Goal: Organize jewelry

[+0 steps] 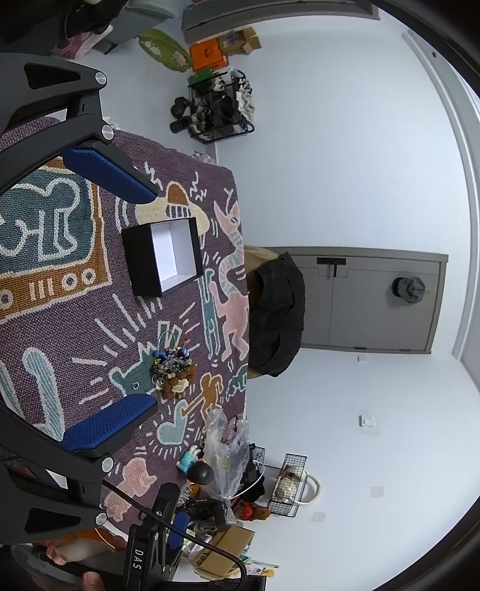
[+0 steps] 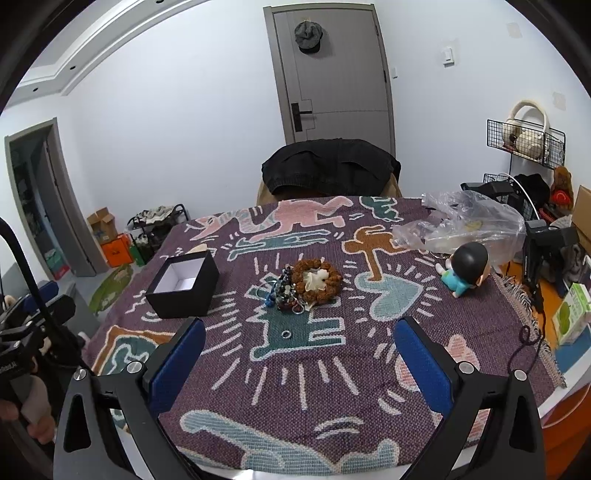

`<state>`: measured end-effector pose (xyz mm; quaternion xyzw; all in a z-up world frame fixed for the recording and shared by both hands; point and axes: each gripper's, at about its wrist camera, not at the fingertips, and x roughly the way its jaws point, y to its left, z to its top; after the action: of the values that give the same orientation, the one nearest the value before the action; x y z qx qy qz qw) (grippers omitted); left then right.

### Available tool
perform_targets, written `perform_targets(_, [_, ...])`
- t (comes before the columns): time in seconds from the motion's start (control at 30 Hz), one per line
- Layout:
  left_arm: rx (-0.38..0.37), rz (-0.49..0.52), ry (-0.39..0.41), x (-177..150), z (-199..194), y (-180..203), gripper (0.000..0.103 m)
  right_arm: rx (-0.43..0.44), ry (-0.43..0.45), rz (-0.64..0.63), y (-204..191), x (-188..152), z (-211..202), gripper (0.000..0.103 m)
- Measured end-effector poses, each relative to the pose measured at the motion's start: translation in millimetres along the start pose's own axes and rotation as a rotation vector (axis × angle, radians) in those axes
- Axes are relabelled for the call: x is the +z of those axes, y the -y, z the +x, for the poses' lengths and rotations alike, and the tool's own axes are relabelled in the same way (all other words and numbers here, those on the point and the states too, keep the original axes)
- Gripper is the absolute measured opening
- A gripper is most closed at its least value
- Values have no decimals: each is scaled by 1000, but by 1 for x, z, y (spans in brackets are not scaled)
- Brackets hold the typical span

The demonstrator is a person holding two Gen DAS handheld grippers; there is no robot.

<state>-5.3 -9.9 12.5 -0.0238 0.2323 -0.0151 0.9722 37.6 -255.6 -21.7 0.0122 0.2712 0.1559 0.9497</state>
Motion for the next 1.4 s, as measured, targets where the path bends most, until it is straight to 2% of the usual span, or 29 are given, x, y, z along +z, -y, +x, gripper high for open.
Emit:
perform_targets(0.77, [-23,15,-15,-4,13,8,103,-9,0,15,2,-3,5,103])
perform_targets(1.0, [-63,5,-25,-7,24,14,102,4,-1,42,11,-1,12,103])
perform_targets(1.1, [-79,6,-28,-8,30,18,98,11,-5,52,16,0,16,103])
perform_targets(1.23, [-119,3,-52,-6,44,25,86,22,-23,77,26,3,25,99])
perform_targets(1.3, [-139,4,-69,-5,52,29,81,15,-35,90,32,4,30,89])
perform_targets(1.4, [-174,0,-100,-5,70,37,76,26,-57,121,44,4,38,81])
